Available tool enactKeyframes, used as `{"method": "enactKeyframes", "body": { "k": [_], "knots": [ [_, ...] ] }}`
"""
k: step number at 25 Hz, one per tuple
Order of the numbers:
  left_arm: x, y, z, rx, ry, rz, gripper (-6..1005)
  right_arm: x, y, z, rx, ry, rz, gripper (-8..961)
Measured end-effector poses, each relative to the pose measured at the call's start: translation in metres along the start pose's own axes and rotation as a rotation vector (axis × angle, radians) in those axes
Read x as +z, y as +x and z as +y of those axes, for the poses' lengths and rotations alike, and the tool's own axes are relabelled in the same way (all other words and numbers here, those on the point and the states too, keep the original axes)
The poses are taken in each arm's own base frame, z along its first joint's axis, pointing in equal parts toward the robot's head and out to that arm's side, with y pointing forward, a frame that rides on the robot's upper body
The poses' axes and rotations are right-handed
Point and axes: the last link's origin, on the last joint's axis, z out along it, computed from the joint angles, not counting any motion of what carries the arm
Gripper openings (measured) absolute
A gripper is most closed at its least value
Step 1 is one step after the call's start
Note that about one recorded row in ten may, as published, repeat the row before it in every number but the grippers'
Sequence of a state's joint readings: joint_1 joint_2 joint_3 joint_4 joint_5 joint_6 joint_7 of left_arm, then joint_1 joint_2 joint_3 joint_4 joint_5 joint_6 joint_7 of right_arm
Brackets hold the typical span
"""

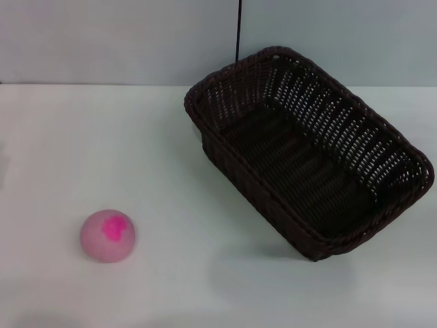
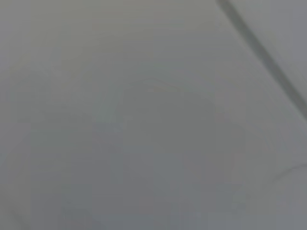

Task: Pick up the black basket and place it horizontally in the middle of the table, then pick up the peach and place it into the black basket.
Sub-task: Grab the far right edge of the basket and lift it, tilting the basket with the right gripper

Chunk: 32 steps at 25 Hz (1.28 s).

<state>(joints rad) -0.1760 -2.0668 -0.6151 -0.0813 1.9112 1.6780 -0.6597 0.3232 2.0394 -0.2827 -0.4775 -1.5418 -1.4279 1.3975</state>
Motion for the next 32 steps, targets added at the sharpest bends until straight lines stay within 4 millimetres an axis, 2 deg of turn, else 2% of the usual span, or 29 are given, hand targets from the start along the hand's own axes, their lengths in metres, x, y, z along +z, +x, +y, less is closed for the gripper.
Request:
{"method": "enactKeyframes", "body": {
  "k": [6,7,10,12,16,19,22,25,26,27,32],
  "knots": [
    [0.001,-0.001,0.000,-0.001,0.002,-0.006,816,0.009,-0.053,0.021,-0.017,-0.171,0.251,430],
    [0.001,-0.001,0.000,-0.001,0.002,-0.006,816,0.015,-0.069,0.029,-0.040,-0.193,0.333,430],
    [0.003,-0.003,0.000,-0.003,0.003,-0.014,816,0.024,-0.080,0.034,-0.040,-0.187,0.410,430],
    [0.004,-0.003,0.000,-0.004,0.003,-0.016,816,0.040,-0.093,0.043,-0.067,-0.167,0.524,430],
    [0.004,-0.005,0.001,-0.010,0.005,-0.017,815,0.052,-0.101,0.056,-0.117,-0.198,0.598,446],
    [0.003,-0.006,0.001,-0.014,0.013,-0.023,815,0.067,-0.113,0.069,-0.153,-0.188,0.685,470],
    [0.002,-0.006,0.001,-0.014,0.015,-0.025,815,0.078,-0.120,0.077,-0.180,-0.172,0.767,678],
    [0.003,-0.007,0.001,-0.015,0.016,-0.031,815,0.087,-0.125,0.084,-0.215,-0.160,0.852,771],
    [0.003,-0.008,0.001,-0.016,0.016,-0.033,815,0.087,-0.125,0.084,-0.215,-0.160,0.852,802],
    [0.003,-0.008,0.001,-0.016,0.018,-0.038,814,0.093,-0.122,0.087,-0.248,-0.140,0.929,833],
    [0.003,-0.010,0.001,-0.018,0.020,-0.043,814,0.102,-0.109,0.094,-0.328,-0.114,1.078,833]
  ]
}}
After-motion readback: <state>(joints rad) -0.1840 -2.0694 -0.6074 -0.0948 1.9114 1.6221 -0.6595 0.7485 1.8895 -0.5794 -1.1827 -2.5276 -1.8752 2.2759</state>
